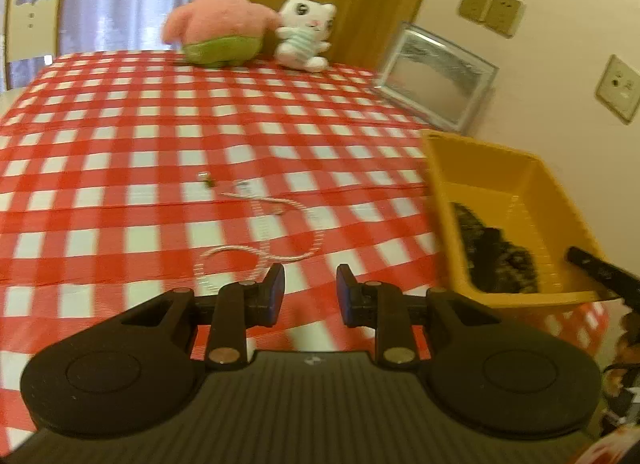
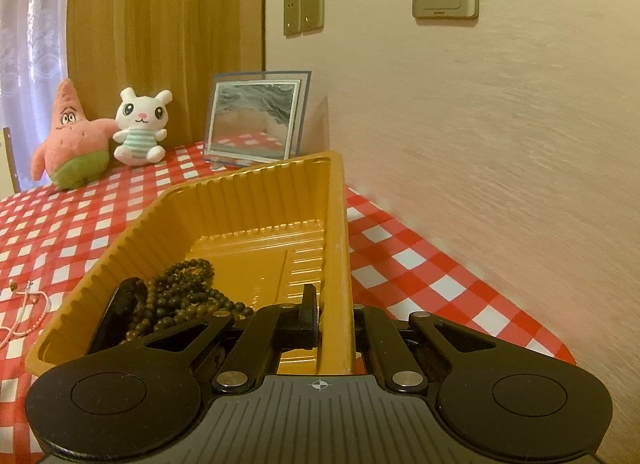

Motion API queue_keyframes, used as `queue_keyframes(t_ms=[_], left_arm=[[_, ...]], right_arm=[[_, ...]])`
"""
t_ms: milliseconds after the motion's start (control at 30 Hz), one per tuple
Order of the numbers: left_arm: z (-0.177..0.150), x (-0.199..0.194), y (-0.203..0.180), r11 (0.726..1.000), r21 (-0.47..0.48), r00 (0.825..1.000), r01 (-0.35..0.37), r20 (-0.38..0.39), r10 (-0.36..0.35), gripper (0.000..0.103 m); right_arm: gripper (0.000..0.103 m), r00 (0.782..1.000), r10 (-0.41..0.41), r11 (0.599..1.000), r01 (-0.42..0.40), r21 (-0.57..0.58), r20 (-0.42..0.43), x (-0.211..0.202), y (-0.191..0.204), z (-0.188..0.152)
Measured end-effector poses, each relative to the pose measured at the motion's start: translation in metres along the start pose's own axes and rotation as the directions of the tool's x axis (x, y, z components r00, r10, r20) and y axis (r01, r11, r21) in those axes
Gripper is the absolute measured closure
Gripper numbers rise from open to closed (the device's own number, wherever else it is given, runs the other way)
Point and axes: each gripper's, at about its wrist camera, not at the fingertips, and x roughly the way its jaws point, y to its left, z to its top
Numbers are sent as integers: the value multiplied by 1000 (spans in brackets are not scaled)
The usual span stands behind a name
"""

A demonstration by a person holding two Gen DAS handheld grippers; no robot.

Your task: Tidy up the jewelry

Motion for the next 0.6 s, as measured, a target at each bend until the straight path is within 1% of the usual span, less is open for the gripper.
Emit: queue_keyframes(t_ms=[133,500,600], left_arm=[[2,7,8,998,48,999,-38,15,37,79],[22,52,6,989,145,1000,-8,21,5,79],[27,65,8,988,157,1000,3,10,-4,79]], right_arm=[[100,1000,-3,1000,3,0,0,-1,0,-1],[100,1000,-23,1000,23,-17,-5,4,1,-1],[100,1000,-29,999,29,-20,-4,6,1,0]])
